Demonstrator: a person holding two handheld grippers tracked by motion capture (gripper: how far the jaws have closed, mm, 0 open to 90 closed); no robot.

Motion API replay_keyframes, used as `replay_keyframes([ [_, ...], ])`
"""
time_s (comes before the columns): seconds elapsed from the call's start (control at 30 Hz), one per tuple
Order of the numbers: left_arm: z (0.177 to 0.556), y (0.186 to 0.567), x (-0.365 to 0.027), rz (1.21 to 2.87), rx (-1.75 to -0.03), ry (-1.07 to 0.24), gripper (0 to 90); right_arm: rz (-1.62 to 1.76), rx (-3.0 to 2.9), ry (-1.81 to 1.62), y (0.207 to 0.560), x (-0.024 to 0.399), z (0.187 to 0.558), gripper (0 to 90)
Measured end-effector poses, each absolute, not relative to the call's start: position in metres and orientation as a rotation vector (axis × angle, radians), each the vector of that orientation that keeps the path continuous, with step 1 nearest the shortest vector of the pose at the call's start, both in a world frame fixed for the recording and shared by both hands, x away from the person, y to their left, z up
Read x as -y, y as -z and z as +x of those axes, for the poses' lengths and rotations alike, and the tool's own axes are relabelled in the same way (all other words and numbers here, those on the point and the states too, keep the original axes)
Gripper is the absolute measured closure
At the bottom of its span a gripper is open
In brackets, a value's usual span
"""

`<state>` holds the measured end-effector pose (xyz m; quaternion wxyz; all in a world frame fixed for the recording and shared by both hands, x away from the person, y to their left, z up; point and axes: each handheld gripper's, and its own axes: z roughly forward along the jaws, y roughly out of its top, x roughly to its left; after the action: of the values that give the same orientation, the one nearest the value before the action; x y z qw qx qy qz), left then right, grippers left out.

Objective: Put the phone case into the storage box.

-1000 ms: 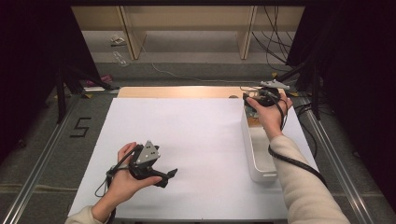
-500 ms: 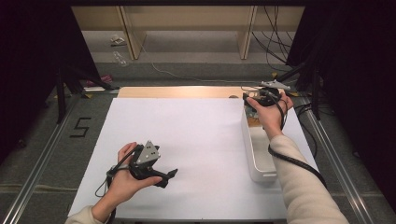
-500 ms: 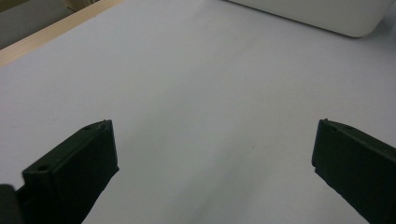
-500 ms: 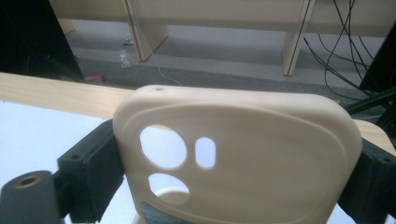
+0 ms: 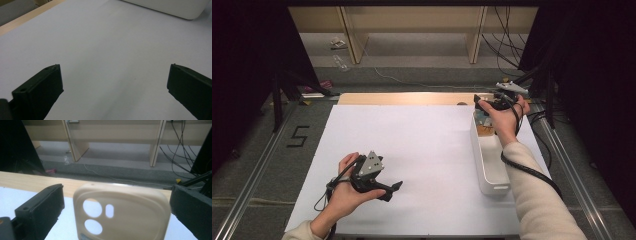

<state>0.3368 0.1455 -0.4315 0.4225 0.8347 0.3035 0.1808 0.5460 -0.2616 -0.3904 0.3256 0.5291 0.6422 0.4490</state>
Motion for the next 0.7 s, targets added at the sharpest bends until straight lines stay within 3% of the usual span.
replay_keyframes([
  [0.7, 0.337, 0.431, -0.146, 2.087, -0.763, -0.455, 0.0, 1.323, -1.668, -1.196, 0.372, 0.266, 0.527, 6.3],
])
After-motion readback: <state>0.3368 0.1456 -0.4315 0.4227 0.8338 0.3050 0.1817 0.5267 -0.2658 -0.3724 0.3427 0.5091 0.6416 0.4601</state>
